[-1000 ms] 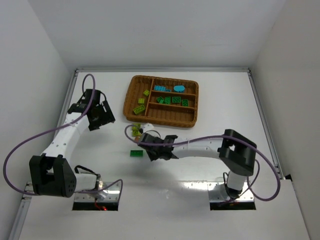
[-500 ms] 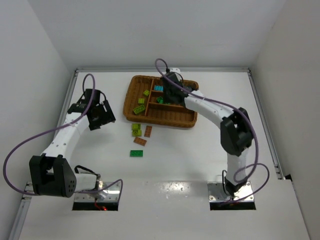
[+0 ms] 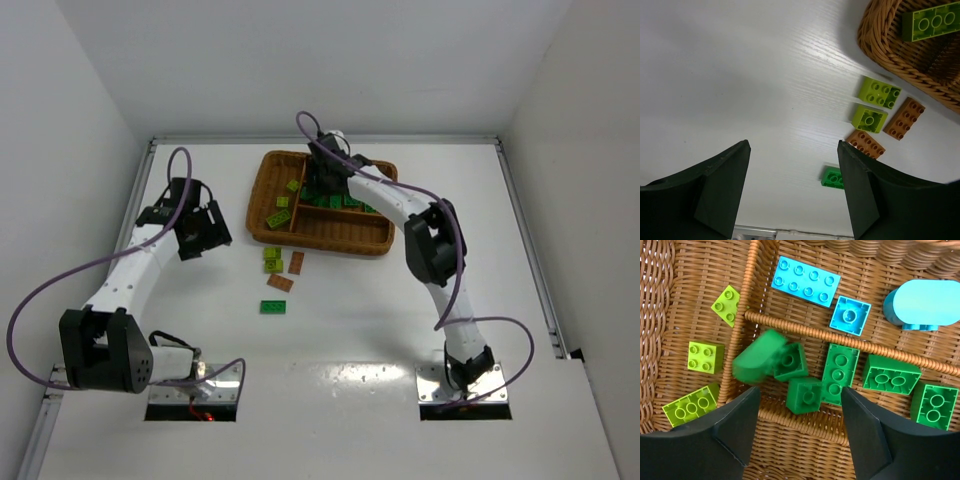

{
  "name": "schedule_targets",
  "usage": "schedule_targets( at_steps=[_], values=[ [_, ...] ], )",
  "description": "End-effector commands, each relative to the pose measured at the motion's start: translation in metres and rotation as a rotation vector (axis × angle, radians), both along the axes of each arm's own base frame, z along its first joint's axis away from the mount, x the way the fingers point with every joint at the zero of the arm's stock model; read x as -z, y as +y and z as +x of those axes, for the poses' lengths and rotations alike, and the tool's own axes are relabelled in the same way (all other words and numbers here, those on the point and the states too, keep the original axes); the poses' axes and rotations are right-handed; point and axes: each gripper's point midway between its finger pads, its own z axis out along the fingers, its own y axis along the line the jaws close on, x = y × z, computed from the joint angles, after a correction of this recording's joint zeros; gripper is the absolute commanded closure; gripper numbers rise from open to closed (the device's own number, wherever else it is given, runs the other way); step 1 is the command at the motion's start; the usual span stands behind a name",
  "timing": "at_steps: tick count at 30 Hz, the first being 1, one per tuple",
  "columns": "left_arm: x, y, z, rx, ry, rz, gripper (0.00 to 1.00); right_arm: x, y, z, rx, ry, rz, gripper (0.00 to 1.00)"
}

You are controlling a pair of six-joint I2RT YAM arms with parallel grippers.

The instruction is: Sort the legos into containers by color

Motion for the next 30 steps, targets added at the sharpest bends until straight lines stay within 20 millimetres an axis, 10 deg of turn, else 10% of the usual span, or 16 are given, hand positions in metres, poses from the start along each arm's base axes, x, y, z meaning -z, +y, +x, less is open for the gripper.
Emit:
schedule_targets(
  at_steps=[1,6,16,30],
  values=[
    [-0.015,0.002,0.007,0.005,-0.038,-0.002,0.23,-0.052,0.003,0.011,0.011,-0.096,0.051,0.33],
    [-0.015,0.002,0.007,0.005,-0.038,-0.002,0.23,-0.101,0.000,-0.038,-0.039,-0.167,0.097,0.45],
    [-0.016,0.003,0.009,-0.008,-0.057,0.000,0.23,0.002,0.070,-0.266,-0.655,0.047,0.041,0.30],
    [-0.020,0.008,0.007,-0.038,-0.068,0.013,0.23,0.043,0.129,-0.283,-0.913,0.053,-0.041,0.31]
  ],
)
